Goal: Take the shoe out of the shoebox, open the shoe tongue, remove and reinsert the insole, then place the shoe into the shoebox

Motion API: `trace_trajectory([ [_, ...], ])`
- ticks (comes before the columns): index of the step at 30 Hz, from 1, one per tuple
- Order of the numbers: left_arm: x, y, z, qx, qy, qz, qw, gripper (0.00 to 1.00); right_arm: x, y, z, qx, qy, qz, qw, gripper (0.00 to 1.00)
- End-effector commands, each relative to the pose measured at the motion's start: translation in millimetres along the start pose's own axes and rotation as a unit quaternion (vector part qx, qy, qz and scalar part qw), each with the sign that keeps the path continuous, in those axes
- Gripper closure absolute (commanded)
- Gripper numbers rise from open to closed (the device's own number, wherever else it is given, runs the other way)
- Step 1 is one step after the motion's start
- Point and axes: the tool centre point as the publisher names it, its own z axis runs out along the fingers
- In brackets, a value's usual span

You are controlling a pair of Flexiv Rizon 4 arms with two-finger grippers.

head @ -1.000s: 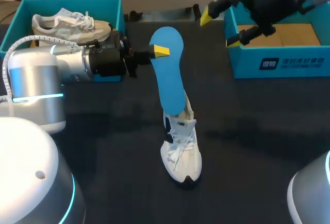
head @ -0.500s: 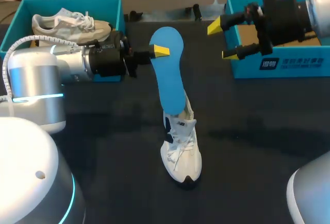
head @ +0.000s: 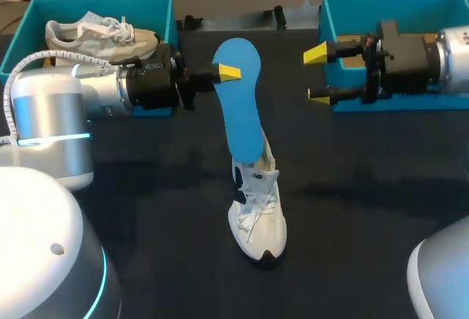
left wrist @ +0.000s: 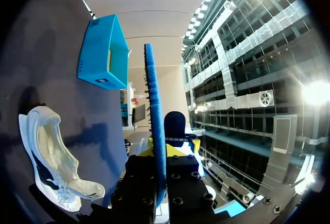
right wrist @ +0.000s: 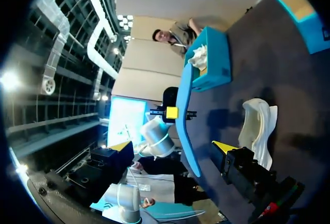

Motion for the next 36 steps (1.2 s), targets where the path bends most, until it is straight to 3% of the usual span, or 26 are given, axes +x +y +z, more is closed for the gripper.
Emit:
trace_trajectory([
  [1,0.0,0.9,0.3,0.001,-0.001,0.001,1.0,1.0,-5.1,4.9,3.8,0.006,0.013,0.004,1.0,0.0],
  [18,0.0,0.9,0.3,0.001,-0.001,0.001,1.0,1.0,-10.1,9.4,5.6,0.027,0.007,0.01,1.0,0.0],
  [22,4.7,0.7,0.0,0.007,0.018,0.084,0.996,1.0,-10.1,9.4,5.6,0.027,0.007,0.01,1.0,0.0],
  [28,10.4,1.8,-2.0,-0.014,0.021,0.242,0.97,1.0,-10.1,9.4,5.6,0.027,0.007,0.01,1.0,0.0],
  [36,22.3,0.3,-7.2,-0.03,0.042,0.41,0.911,1.0,-10.1,9.4,5.6,0.027,0.007,0.01,1.0,0.0],
])
